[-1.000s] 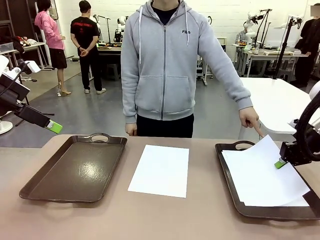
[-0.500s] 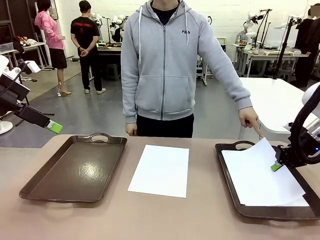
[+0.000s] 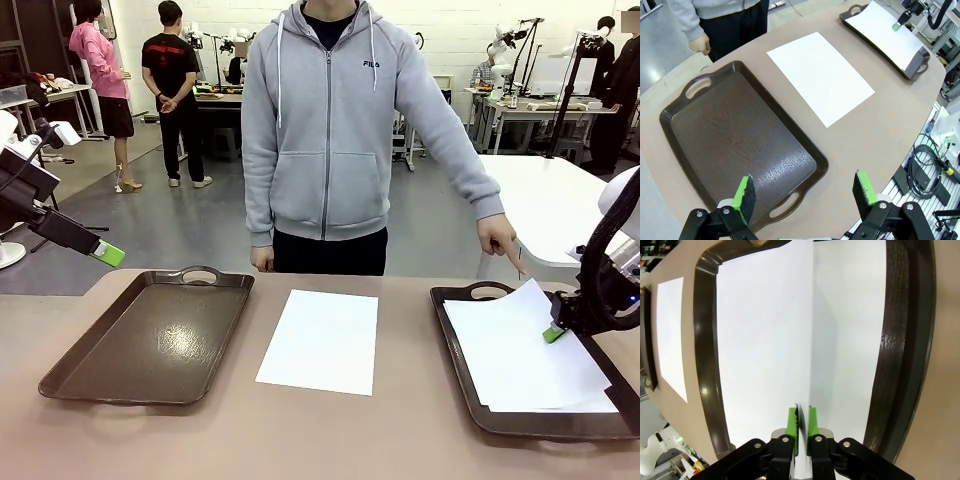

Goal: Sort the A4 documents.
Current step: Place the A4 Paper in the designated Handle tray, then receive the A4 Paper.

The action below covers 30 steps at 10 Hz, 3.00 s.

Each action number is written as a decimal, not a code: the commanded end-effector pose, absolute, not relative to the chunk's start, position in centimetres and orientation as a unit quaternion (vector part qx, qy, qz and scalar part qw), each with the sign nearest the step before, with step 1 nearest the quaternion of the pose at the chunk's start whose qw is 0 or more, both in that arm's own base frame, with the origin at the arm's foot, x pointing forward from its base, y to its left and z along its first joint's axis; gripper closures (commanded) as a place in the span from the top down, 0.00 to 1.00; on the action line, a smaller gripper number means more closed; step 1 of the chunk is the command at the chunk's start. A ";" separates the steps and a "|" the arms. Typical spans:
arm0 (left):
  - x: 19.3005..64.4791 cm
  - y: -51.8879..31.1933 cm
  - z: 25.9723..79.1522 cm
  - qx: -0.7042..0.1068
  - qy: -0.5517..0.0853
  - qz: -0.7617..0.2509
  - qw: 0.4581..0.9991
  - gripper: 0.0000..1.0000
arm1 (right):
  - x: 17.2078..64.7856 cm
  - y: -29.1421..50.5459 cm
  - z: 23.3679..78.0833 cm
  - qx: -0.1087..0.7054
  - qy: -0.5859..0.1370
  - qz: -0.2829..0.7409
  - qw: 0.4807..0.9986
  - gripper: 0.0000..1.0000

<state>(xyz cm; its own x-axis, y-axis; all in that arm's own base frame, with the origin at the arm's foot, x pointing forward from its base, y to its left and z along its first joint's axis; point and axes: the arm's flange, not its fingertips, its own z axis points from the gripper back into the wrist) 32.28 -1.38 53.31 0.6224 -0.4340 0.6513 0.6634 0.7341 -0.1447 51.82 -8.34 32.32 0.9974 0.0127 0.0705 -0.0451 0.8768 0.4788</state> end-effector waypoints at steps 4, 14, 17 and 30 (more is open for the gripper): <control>32.3 -1.3 53.3 -0.193 -0.303 -0.312 0.880 1.00 | 51.4 -7.8 33.2 0.197 -0.034 0.009 0.980 0.62; 32.3 -1.3 53.3 -0.193 -0.303 -0.312 0.880 1.00 | 52.1 -8.4 35.3 0.193 -0.051 0.022 0.980 1.00; 32.3 -1.3 53.3 -0.193 -0.303 -0.312 0.880 1.00 | 52.1 -8.4 35.3 0.193 -0.051 0.022 0.980 1.00; 32.3 -1.3 53.3 -0.193 -0.303 -0.312 0.880 1.00 | 49.5 -6.7 39.0 0.151 -0.148 0.072 0.975 1.00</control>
